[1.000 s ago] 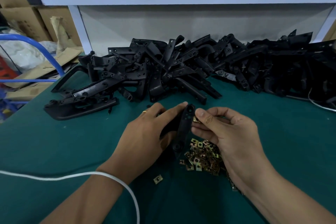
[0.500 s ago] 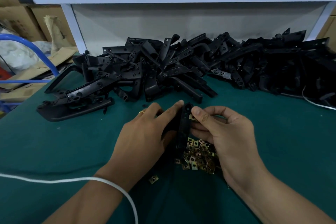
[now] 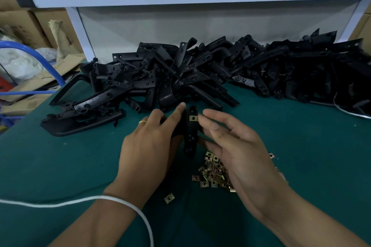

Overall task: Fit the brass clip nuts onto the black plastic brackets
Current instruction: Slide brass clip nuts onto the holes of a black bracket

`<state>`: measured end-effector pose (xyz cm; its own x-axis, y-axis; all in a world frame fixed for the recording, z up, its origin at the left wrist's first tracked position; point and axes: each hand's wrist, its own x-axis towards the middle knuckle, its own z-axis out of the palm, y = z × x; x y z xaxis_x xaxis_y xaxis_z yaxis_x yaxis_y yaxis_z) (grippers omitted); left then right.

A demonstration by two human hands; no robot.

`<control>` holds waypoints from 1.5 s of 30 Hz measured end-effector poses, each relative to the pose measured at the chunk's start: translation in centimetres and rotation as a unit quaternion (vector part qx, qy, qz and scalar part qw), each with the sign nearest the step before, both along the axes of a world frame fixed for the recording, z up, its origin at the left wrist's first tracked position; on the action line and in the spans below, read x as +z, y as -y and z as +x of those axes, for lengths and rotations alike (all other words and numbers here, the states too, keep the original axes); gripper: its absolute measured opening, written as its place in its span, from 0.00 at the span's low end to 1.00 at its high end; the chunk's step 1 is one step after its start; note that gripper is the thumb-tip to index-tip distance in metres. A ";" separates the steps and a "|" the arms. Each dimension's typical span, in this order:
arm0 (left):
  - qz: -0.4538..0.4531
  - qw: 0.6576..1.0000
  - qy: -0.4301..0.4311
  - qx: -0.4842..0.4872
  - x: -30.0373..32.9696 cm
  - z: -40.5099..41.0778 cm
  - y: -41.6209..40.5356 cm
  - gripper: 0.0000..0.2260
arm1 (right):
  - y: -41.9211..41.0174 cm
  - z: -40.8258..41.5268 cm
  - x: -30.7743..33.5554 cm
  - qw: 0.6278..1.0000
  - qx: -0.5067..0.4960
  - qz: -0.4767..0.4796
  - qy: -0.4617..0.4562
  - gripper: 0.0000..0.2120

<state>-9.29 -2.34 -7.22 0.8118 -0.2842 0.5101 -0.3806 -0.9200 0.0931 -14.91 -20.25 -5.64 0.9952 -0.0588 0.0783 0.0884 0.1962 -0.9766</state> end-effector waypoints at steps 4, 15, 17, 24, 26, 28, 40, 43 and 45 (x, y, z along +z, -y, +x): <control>-0.139 0.990 -0.009 0.029 -0.6 2.4 -2.0 0.27 | 0.1 -0.1 -0.7 0.970 -0.037 -0.223 0.088 0.11; -0.199 0.980 -0.017 -0.008 -2.0 3.5 -2.5 0.23 | -2.1 0.6 -1.9 0.777 0.050 -0.592 0.207 0.10; -0.196 0.980 -0.019 -0.011 -2.1 3.6 -2.6 0.22 | -2.1 0.6 -1.8 0.758 0.050 -0.611 0.222 0.08; -0.180 0.983 -0.020 -0.040 -1.8 3.1 -2.4 0.22 | -2.0 0.0 -1.2 0.705 0.026 -0.663 0.250 0.06; -0.174 0.983 -0.019 -0.047 -1.7 2.9 -2.3 0.22 | -1.8 0.1 -0.9 0.769 0.011 -0.602 0.215 0.04; -0.171 0.984 -0.017 -0.050 -1.6 2.7 -2.2 0.23 | -1.2 0.1 -1.0 0.836 0.004 -0.523 0.166 0.05; -0.158 0.987 -0.007 -0.024 -1.6 2.9 -2.0 0.29 | 0.0 1.3 -1.8 0.798 -0.021 -0.572 0.189 0.11; -0.158 0.987 -0.004 -0.033 -1.5 2.8 -1.7 0.27 | -0.9 1.7 -2.0 0.737 0.013 -0.646 0.200 0.12; -0.158 0.987 -0.006 -0.038 -1.5 2.8 -1.7 0.27 | -1.1 1.8 -1.9 0.725 0.017 -0.656 0.207 0.09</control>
